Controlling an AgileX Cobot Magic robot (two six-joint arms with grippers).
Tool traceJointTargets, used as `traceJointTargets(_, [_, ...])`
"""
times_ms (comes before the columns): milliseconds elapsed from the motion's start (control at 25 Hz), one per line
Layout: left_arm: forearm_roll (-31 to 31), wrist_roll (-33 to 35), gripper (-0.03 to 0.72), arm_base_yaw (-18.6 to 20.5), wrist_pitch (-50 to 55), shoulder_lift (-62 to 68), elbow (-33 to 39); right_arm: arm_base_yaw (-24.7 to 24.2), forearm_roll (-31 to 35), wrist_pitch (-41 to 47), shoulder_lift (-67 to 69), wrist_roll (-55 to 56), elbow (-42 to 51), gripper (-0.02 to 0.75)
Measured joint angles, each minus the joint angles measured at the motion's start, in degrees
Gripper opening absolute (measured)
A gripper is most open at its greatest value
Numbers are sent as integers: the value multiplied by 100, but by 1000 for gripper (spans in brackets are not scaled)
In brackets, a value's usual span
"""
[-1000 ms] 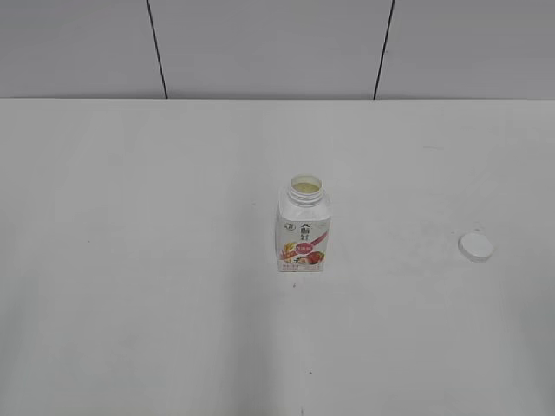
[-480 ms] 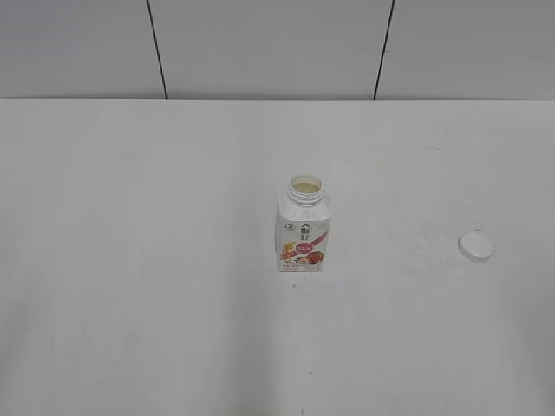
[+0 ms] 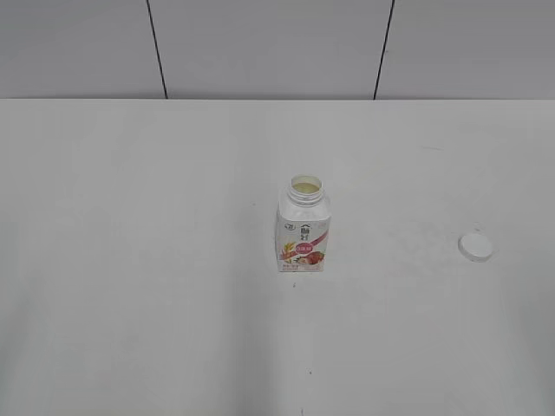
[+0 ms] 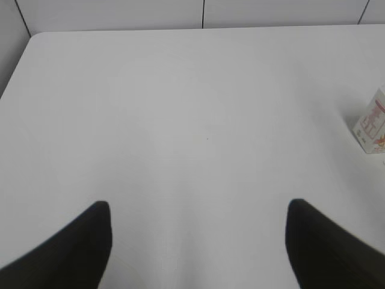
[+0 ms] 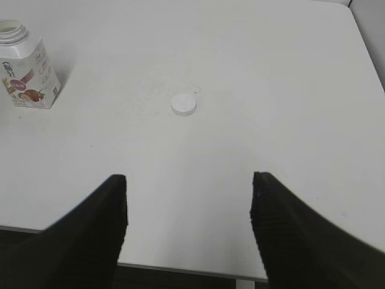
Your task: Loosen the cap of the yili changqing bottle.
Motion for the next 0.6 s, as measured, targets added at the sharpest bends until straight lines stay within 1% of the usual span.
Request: traceJointTargets(600, [0,0,544,0,0,0,0,0,0,0,0,0,0,514])
